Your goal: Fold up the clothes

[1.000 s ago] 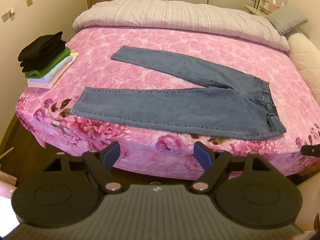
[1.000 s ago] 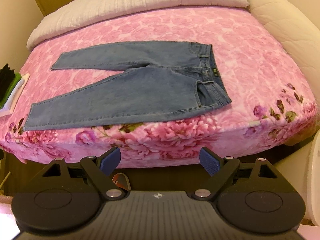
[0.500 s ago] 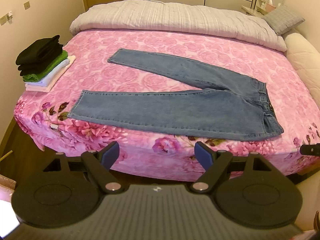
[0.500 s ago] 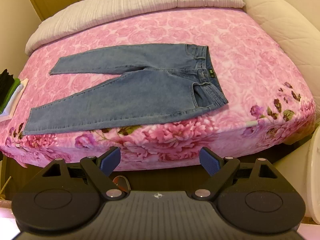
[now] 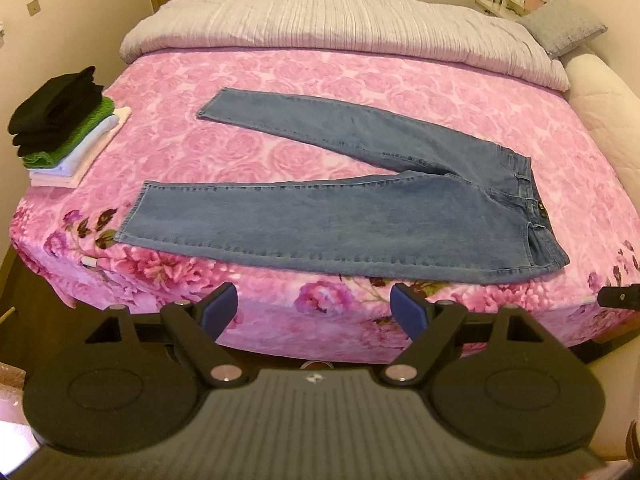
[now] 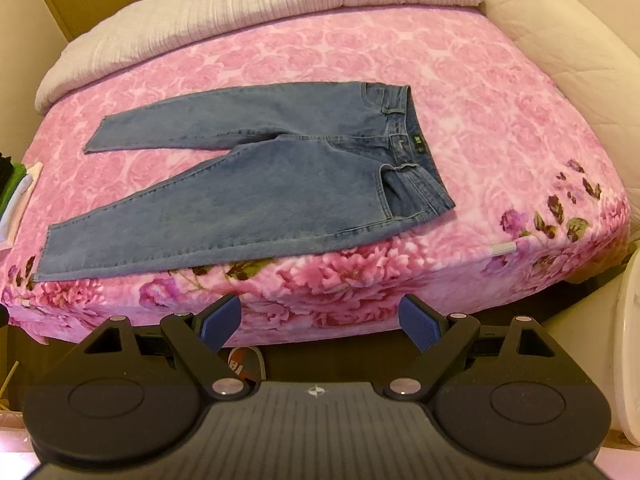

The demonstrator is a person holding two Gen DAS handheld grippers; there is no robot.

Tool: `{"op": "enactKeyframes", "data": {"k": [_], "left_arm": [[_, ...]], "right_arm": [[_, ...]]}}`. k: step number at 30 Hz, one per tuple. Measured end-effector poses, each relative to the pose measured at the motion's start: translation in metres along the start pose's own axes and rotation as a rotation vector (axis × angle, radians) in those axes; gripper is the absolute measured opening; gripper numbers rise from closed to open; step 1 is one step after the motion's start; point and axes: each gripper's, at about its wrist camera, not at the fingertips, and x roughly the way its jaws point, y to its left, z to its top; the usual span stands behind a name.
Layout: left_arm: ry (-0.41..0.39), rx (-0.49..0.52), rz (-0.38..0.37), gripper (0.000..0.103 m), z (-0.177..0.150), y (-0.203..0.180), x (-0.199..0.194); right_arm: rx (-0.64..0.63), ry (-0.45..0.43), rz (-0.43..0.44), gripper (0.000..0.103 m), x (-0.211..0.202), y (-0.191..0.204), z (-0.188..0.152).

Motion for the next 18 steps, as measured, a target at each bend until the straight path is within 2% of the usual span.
{"op": "enactKeyframes", "data": {"k": [9,18], "left_arm": [[0.038,0.051,-0.065,0.081,0.055,0.010,0.054],[0.069,0.160,-0.153,0.081,0.133,0.027,0.121]], "right_arm": [[0.066,0.043,-0.049,0.088,0.037,0.012,0.037],[0.191,0.070,-0.101,0.088,0.072,0.035,0.087]]}}
